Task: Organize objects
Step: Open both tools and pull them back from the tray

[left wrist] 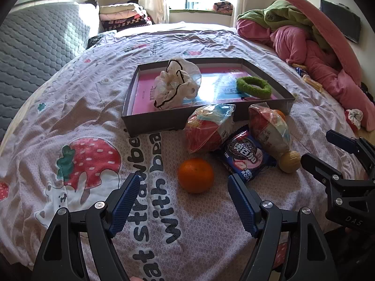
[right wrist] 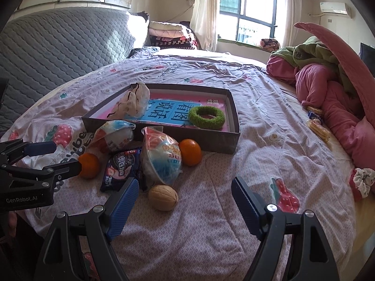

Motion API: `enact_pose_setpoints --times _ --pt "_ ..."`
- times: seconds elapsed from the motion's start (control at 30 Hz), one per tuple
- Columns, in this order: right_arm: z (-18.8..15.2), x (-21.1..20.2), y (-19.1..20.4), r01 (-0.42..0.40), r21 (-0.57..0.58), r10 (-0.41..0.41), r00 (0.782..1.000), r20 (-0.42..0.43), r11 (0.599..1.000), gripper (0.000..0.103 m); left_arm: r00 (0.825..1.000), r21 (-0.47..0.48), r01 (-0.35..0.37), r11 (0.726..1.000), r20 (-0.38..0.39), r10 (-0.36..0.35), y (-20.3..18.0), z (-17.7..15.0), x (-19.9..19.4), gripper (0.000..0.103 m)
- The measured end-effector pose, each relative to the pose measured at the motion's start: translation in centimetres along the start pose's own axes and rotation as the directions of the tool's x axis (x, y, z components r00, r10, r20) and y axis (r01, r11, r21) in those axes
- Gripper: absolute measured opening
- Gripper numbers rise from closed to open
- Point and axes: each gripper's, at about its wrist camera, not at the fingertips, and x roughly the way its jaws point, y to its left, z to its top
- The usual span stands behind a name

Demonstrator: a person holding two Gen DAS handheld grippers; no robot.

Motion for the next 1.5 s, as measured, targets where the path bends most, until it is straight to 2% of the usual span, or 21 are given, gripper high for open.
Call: enact_pose_setpoints --times 0.93,1.5 --pt "-1.6 1.8 -0.2 -0.036 0.003 0.036 0.996 -0.081 0.999 0.081 0.998 -0.01 0.036 0.999 -0.06 -0.036 0.2 -0.4 1.8 0.078" --pt "-1.5 1.9 -1.8 -0.034 0.057 0.039 0.996 -0.085 0.998 0.081 0.996 -0.039 0.052 0.998 -0.071 -0.055 1.3 -0.4 2.4 0.078"
